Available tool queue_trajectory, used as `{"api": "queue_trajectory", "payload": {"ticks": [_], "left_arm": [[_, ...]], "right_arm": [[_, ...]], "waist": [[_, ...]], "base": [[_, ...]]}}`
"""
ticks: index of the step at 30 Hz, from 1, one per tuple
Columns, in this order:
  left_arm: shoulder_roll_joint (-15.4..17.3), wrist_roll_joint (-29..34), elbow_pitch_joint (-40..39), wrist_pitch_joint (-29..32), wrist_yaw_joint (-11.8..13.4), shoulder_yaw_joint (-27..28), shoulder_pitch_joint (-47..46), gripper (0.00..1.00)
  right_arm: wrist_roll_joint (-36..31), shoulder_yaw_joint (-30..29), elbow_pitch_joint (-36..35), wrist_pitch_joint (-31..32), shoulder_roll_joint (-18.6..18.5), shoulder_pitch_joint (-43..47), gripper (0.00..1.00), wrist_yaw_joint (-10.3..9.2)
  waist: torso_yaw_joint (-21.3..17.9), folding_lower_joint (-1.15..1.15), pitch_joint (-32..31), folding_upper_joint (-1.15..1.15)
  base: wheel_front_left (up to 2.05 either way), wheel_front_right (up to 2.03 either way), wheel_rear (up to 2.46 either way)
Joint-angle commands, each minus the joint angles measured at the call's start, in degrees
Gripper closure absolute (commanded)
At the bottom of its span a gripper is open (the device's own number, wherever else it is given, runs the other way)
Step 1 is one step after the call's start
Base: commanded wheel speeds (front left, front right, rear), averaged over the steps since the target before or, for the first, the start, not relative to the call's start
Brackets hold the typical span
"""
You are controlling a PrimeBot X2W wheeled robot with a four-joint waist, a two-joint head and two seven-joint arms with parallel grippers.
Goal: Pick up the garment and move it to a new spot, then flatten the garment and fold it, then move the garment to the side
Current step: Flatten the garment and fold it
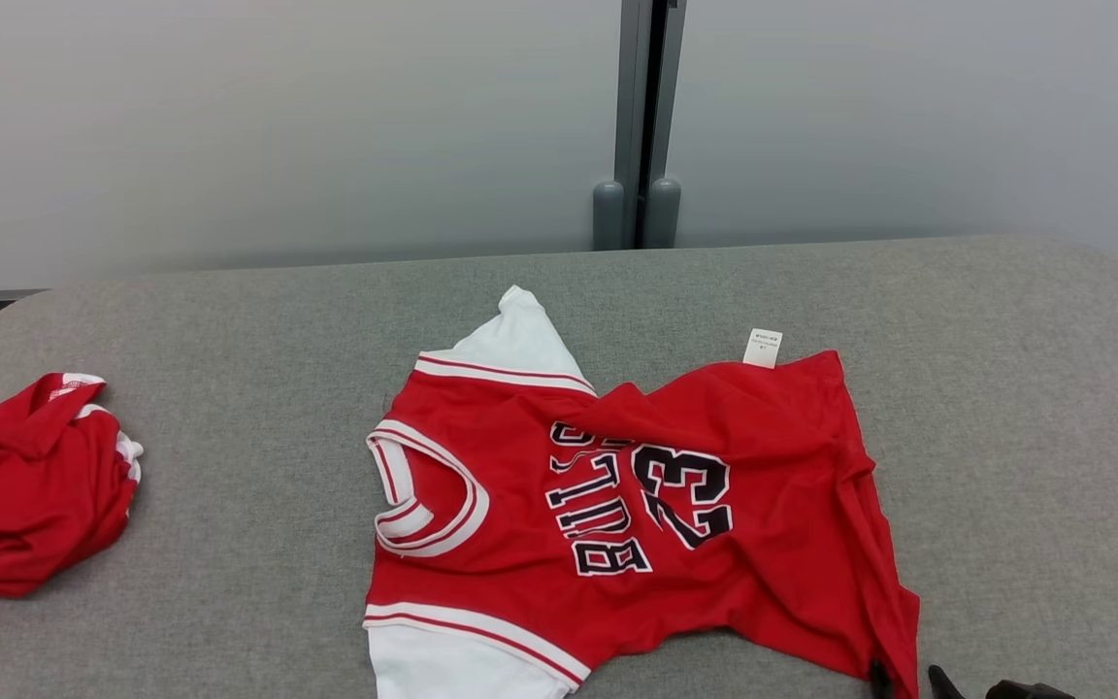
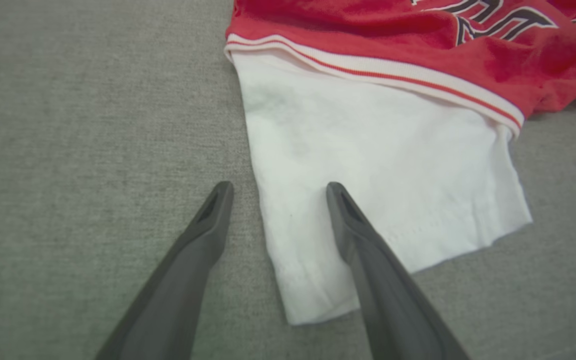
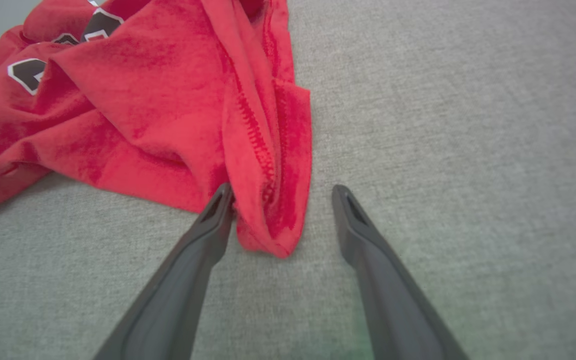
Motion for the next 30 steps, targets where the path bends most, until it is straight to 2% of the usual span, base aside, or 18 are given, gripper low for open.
{"api": "queue_trajectory", "payload": {"ticks": [1, 12, 13, 14, 16, 17, 24, 30], "left_arm": [[0.0, -0.7, 0.9, 0.2, -0.5, -0.3, -0.3, 0.0], [-0.2, -5.5, 4.3, 0.4, -3.0, -5.0, -2.5, 0.0], [-0.2, -5.9, 4.9, 0.5, -3.2, -5.7, -2.7, 0.0], [-0.2, -6.3, 5.2, 0.5, -3.3, -6.2, -2.9, 0.0], [-0.2, -7.7, 6.0, 0.6, -3.4, -6.9, -3.4, 0.78], [-0.2, -8.2, 6.2, 0.6, -3.5, -7.2, -3.7, 1.0], [0.0, -8.8, 2.5, 0.2, -3.4, -5.5, -5.8, 1.0], [0.0, -8.1, -5.3, 0.1, -3.6, -2.2, -6.9, 1.0]], "right_arm": [[0.4, 0.3, 0.7, 0.0, 0.3, -0.5, 0.0, 0.01], [7.2, 4.9, 6.2, 0.3, 1.0, -2.5, 0.0, 0.08], [7.7, 5.5, 6.5, 0.4, 1.1, -2.8, 0.05, 0.08], [8.2, 6.0, 6.2, 0.4, 1.1, -3.1, 0.55, 0.09], [9.1, 6.9, 5.8, 0.4, 1.1, -3.3, 1.0, 0.09], [9.4, 7.2, 5.4, 0.4, 1.1, -3.3, 1.0, 0.08], [9.5, 7.5, -0.9, 0.0, 0.1, -2.1, 1.0, 0.02], [9.8, 8.2, -9.3, 0.0, -1.2, -1.8, 1.0, 0.02]], "waist": [[0.0, 0.0, 0.0, 0.0], [0.1, 0.0, -0.1, 0.0], [0.1, 0.0, -0.1, 0.0], [0.1, 0.0, -0.1, 0.0], [0.1, 0.0, 0.0, 0.0], [0.1, 0.0, 0.0, 0.0], [0.3, 0.0, 0.3, 0.0], [0.2, 0.0, 1.2, 0.0]], "base": [[0.0, 0.0, 0.0], [0.0, 0.0, 0.0], [0.0, 0.0, 0.0], [0.0, 0.0, 0.0], [0.0, 0.0, 0.0], [0.0, 0.0, 0.0], [0.0, 0.0, 0.0], [0.0, 0.0, 0.0]]}}
